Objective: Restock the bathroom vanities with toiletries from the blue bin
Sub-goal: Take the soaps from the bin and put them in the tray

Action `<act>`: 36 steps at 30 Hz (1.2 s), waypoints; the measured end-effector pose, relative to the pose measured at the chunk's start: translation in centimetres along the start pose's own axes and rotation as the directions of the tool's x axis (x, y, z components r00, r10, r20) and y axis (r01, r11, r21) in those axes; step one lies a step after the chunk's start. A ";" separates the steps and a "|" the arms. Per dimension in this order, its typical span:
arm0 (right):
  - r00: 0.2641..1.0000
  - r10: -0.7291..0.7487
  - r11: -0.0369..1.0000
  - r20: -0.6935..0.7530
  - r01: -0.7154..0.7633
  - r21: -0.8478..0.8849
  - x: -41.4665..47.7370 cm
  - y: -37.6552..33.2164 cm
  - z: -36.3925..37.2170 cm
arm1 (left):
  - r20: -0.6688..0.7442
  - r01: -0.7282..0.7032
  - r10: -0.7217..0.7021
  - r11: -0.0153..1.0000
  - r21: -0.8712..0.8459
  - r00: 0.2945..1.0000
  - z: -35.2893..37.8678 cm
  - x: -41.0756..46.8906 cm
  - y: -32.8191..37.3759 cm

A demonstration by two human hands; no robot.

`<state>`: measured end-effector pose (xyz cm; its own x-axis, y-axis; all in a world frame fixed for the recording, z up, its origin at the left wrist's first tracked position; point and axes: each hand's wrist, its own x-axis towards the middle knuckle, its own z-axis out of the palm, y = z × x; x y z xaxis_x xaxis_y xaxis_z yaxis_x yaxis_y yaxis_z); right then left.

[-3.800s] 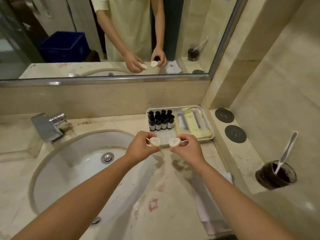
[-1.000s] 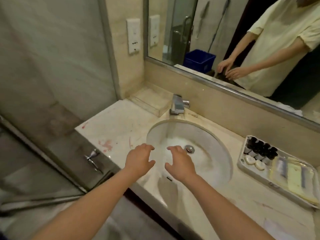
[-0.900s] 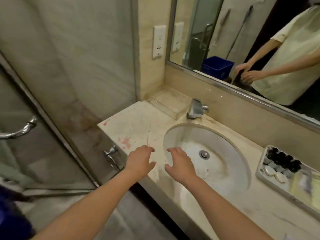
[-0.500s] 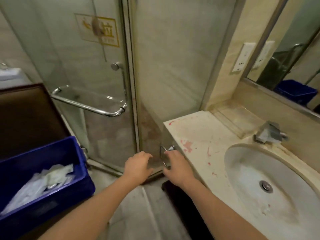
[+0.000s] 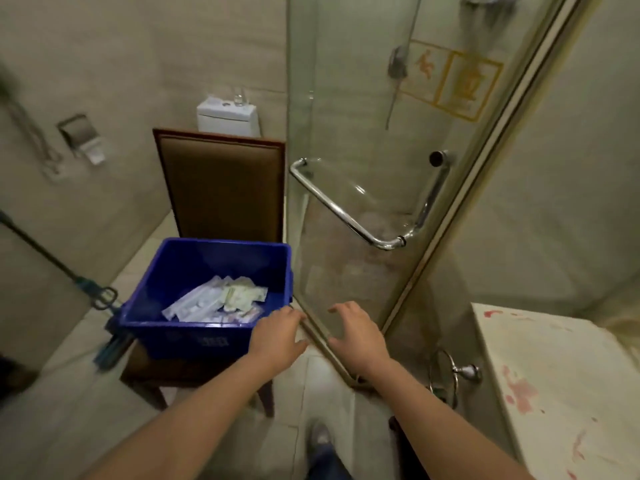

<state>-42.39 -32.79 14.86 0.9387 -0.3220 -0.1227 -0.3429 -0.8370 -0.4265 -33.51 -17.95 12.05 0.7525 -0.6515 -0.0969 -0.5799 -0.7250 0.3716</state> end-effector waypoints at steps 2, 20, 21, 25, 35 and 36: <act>0.997 -0.069 0.998 0.029 0.069 0.015 2.5 -1.2 0.4 | -0.024 0.074 -0.074 0.997 -0.005 0.997 -0.6 0.6 -1.9; 0.825 -0.480 0.875 0.297 0.476 0.090 20.4 -8.4 5.1 | -0.186 0.606 -0.618 0.786 -0.123 0.764 -2.2 4.1 -11.5; 0.811 -0.495 0.865 0.311 0.493 0.090 21.0 -8.6 5.5 | -0.189 0.623 -0.638 0.770 -0.135 0.747 -2.1 4.2 -11.9; 0.770 -0.527 0.844 0.360 0.523 0.117 22.9 -9.7 7.2 | -0.207 0.692 -0.711 0.703 -0.165 0.672 -2.2 3.9 -13.7; 0.740 -0.507 0.859 0.441 0.476 0.188 27.5 -12.7 12.1 | -0.094 0.768 -0.778 0.628 -0.128 0.621 -2.9 5.5 -21.0; 0.749 -0.488 0.871 0.449 0.453 0.191 28.1 -13.0 12.7 | -0.074 0.761 -0.770 0.638 -0.117 0.634 -2.9 6.0 -22.1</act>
<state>-11.09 -25.38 5.61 0.8854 0.3659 -0.2867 0.1331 -0.7905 -0.5978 -15.25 -5.21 5.92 0.9467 0.1615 -0.2787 0.2389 -0.9323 0.2714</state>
